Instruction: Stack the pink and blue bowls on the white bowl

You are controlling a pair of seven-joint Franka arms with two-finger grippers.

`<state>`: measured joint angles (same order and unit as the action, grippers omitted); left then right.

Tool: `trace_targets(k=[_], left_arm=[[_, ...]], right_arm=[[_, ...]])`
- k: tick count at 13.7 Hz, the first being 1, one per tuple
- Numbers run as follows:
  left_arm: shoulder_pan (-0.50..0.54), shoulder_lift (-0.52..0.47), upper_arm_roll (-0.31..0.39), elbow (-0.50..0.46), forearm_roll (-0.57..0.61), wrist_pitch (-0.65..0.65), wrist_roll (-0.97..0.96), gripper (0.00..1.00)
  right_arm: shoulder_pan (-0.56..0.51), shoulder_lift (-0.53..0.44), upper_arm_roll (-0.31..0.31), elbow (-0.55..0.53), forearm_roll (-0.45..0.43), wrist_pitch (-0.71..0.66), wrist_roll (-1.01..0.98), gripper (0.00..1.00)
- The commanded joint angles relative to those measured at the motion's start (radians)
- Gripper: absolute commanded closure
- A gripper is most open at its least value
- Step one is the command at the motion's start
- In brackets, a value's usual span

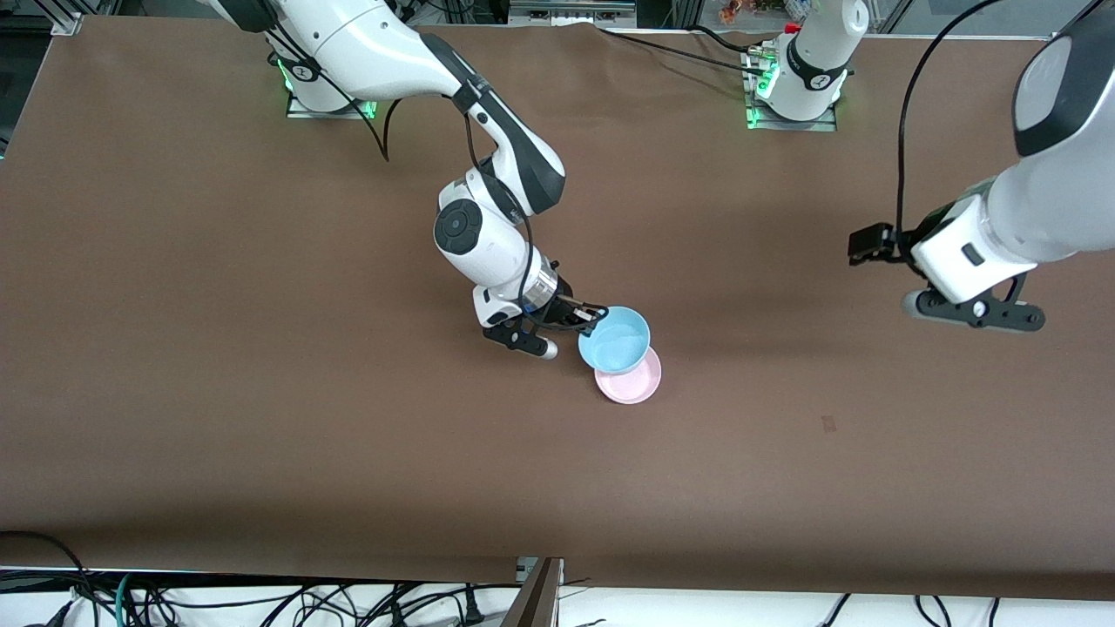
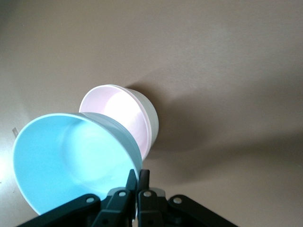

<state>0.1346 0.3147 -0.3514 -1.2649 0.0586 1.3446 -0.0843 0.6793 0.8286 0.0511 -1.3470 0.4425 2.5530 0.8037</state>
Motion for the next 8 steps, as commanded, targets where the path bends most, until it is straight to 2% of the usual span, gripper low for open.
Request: trace_targets(k=[1,5,7,8], left_arm=[[0.037,-0.077,-0.001,-0.024,0.015,-0.027,0.029,0.0],[0.051,-0.106,0.021,-0.051,0.007,-0.033,0.029,0.0],[0.002,-0.188,0.089,-0.169,-0.026,0.023,0.029,0.0],[-0.024,-0.257,0.136,-0.276,-0.061,0.101,0.029,0.0]], right_arm=[[0.031,0.128,-0.008,0.155,0.015,0.073,0.037,1.0],[0.032,0.144,-0.014,0.163,0.013,0.102,0.037,1.0],[0.032,0.155,-0.014,0.161,0.01,0.102,0.034,1.0],[0.032,0.156,-0.014,0.161,0.008,0.102,0.032,1.0]])
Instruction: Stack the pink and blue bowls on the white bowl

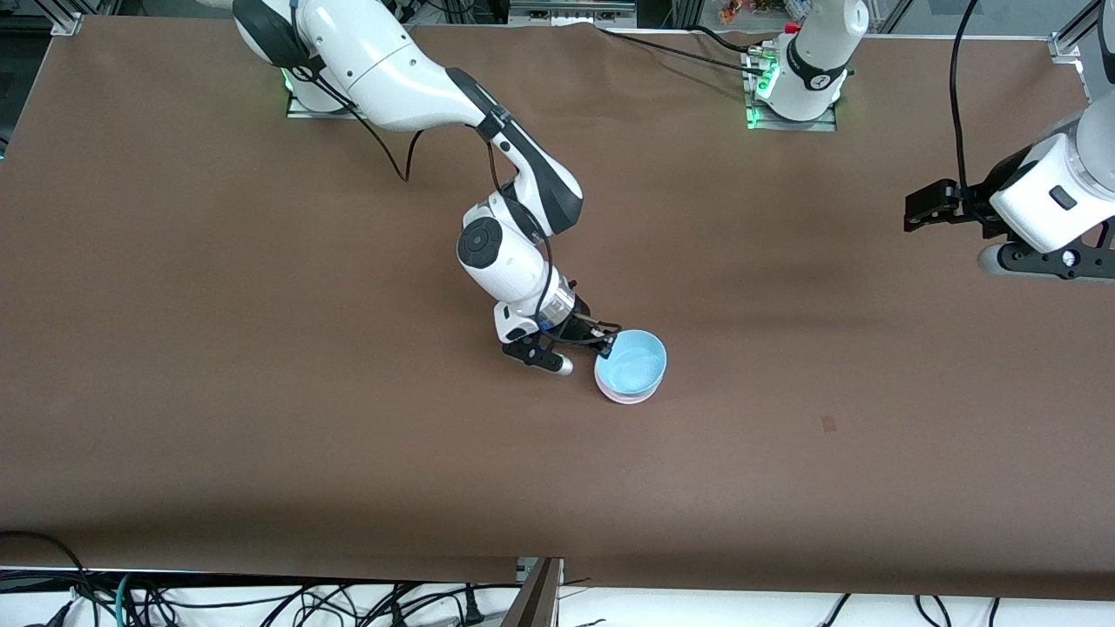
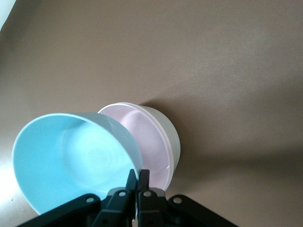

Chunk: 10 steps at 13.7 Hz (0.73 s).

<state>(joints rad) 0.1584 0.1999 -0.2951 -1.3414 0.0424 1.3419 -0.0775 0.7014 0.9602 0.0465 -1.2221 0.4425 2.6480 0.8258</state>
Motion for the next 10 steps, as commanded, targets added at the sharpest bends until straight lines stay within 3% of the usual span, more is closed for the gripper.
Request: trace_targets(k=[1,2,8,10], left_arm=[[-0.054,-0.205,0.123,-0.314,-0.092,0.202,0.024,0.0],[-0.056,-0.229,0.143,-0.358,-0.114,0.229,0.031,0.0],[-0.057,-0.234,0.148,-0.357,-0.076,0.237,0.114,0.0],[-0.109,-0.237,0.203,-0.358,-0.076,0.243,0.113,0.0]], right_arm=[[0.01,0.025,-0.011,0.036,0.008,0.006,0.009,1.0],[0.012,0.025,-0.011,0.035,0.007,0.0,0.01,1.0],[0.023,0.025,-0.01,0.024,-0.011,-0.032,0.015,1.0],[0.021,0.025,-0.01,0.024,-0.011,-0.048,0.016,1.0]])
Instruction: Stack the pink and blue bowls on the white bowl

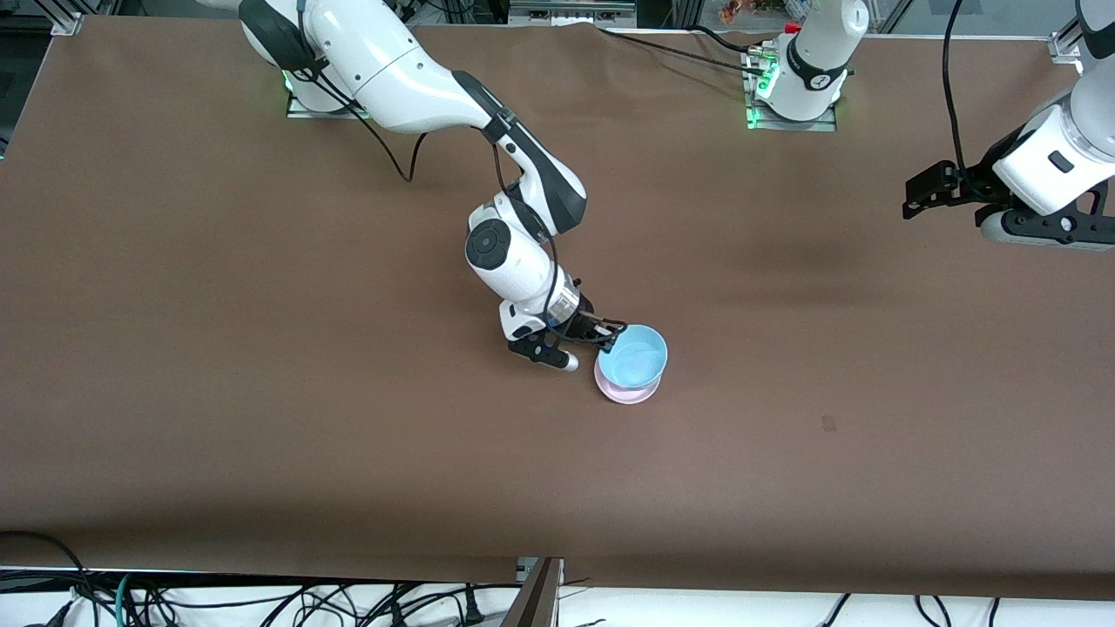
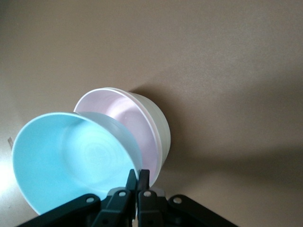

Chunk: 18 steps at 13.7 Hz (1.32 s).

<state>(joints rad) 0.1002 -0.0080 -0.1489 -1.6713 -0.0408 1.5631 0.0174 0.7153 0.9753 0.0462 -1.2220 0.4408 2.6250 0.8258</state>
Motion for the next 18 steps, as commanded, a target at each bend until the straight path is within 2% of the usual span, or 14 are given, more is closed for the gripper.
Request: trace_targets(k=[1,5,8,10,13,14,16,17,18], left_arm=[[-0.068,-0.03,0.078,-0.033,0.006,0.022,0.015,0.0],[-0.086,-0.04,0.089,-0.03,0.009,0.019,-0.097,0.0],[-0.085,-0.017,0.081,0.001,0.01,0.018,-0.094,0.0],[-0.082,-0.017,0.08,0.002,0.01,0.014,-0.094,0.0],[-0.074,-0.017,0.083,0.002,0.01,0.012,-0.094,0.0],[-0.074,-0.017,0.086,0.002,0.01,0.015,-0.094,0.0],[-0.074,-0.018,0.086,0.002,0.01,0.008,-0.096,0.0],[-0.074,-0.018,0.084,0.002,0.01,0.0,-0.096,0.0],[-0.074,-0.017,0.084,0.004,0.01,0.0,-0.094,0.0]], right_arm=[[0.007,0.01,-0.009,0.024,-0.011,-0.025,0.028,1.0],[0.007,0.01,-0.012,0.024,-0.013,-0.025,0.052,1.0],[-0.002,0.01,-0.012,0.026,-0.01,-0.023,0.05,0.99],[-0.004,0.01,-0.012,0.027,-0.008,-0.023,0.052,0.74],[-0.008,0.01,-0.012,0.032,-0.004,-0.023,0.058,0.48],[-0.008,0.008,-0.012,0.035,-0.004,-0.023,0.074,0.48],[-0.008,-0.003,-0.014,0.047,-0.004,-0.023,0.101,0.38],[-0.008,-0.013,-0.02,0.047,-0.01,-0.025,0.12,0.25],[-0.007,-0.035,-0.044,0.047,-0.011,-0.025,0.128,0.04]])
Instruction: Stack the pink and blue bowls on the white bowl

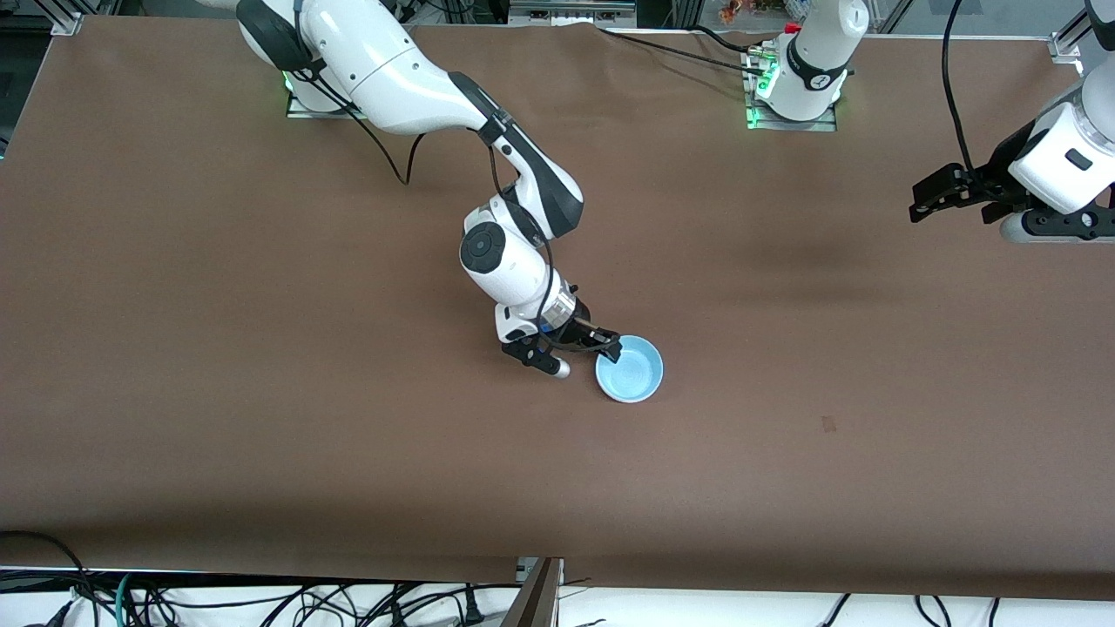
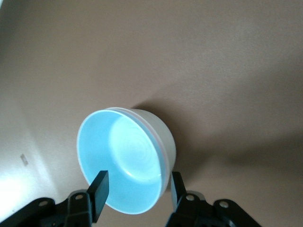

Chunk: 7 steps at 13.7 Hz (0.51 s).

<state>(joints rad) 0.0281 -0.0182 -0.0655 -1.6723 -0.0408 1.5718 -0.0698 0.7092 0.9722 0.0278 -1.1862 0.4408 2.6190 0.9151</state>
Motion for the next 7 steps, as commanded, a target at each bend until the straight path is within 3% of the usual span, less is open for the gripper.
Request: trace_targets(k=[1,5,7], left_arm=[[-0.002,-0.006,0.001,0.005,0.01,-0.009,-0.007,0.0],[-0.002,-0.006,0.003,0.005,0.01,-0.01,-0.007,0.0],[-0.002,-0.006,0.001,0.005,0.01,-0.01,-0.007,0.0]], right_arm=[[0.009,-0.064,-0.055,0.007,-0.01,-0.03,0.041,0.02],[-0.014,-0.214,-0.156,-0.018,-0.002,-0.257,0.085,0.01],[-0.014,-0.283,-0.239,-0.024,-0.016,-0.392,0.074,0.01]])
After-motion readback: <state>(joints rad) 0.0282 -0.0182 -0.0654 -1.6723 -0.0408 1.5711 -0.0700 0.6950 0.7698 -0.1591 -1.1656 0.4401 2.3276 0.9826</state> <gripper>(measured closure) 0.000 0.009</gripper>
